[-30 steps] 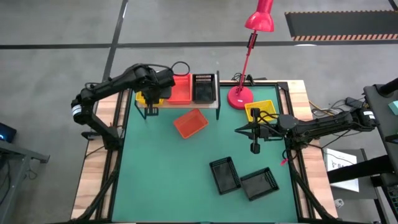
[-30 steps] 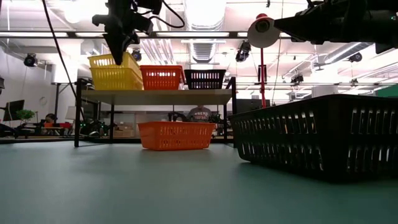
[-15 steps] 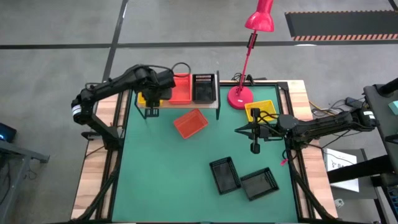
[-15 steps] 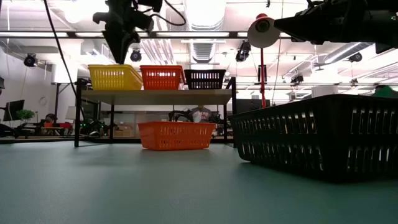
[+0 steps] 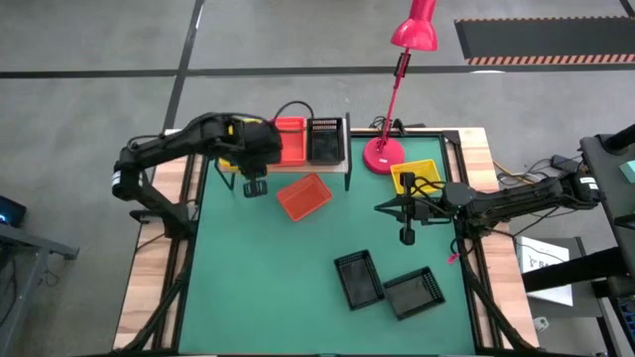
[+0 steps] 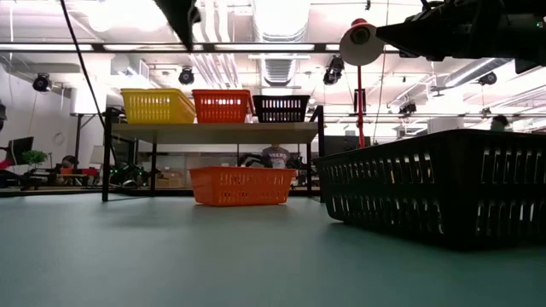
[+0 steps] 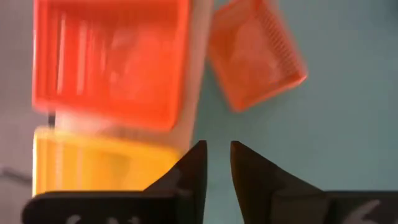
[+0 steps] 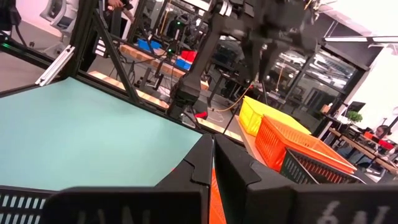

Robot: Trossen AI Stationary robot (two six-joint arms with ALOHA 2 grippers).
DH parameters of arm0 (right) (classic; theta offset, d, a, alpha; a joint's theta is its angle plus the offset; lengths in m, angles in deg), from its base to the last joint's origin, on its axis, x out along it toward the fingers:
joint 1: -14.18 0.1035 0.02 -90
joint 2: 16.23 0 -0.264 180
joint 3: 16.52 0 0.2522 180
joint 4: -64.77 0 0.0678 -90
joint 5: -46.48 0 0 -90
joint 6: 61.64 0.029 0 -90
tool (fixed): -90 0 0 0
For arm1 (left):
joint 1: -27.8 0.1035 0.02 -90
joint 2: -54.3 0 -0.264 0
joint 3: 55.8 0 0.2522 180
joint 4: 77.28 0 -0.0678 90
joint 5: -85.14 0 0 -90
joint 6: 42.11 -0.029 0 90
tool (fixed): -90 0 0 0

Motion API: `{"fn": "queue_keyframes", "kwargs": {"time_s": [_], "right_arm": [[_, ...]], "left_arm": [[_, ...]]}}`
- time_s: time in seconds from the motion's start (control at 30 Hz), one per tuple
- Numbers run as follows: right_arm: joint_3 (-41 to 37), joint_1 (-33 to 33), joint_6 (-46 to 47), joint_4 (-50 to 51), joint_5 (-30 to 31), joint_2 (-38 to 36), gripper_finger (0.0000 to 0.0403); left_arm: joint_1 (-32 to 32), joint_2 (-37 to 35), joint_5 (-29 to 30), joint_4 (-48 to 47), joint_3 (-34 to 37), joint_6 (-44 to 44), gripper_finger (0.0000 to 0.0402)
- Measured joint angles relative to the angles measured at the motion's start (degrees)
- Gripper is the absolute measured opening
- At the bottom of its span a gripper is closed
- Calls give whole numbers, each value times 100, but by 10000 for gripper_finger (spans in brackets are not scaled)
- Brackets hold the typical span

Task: Stack baskets on shelf by color
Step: Stack the orange bin on top of the stacked orange bins on the shelf

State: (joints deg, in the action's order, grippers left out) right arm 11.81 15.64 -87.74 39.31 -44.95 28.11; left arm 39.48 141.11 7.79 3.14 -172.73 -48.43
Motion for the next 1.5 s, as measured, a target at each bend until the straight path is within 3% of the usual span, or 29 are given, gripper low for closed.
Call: {"fn": "queue_keyframes", "kwargs": {"time_s": [0.27,0.73,1.1,1.5], "right_arm": [[0,0,17,5,0,0,9],[2,0,10,295,10,4,9],[2,-1,423,370,201,11,9],[1,252,1584,641,58,467,9]], "left_arm": [[-1052,-82,2,1036,40,268,3],[-3116,-142,2,2963,884,-43,3],[-4011,-779,381,5326,2904,-188,4],[-4017,-2296,1940,8412,5608,-878,4]]}}
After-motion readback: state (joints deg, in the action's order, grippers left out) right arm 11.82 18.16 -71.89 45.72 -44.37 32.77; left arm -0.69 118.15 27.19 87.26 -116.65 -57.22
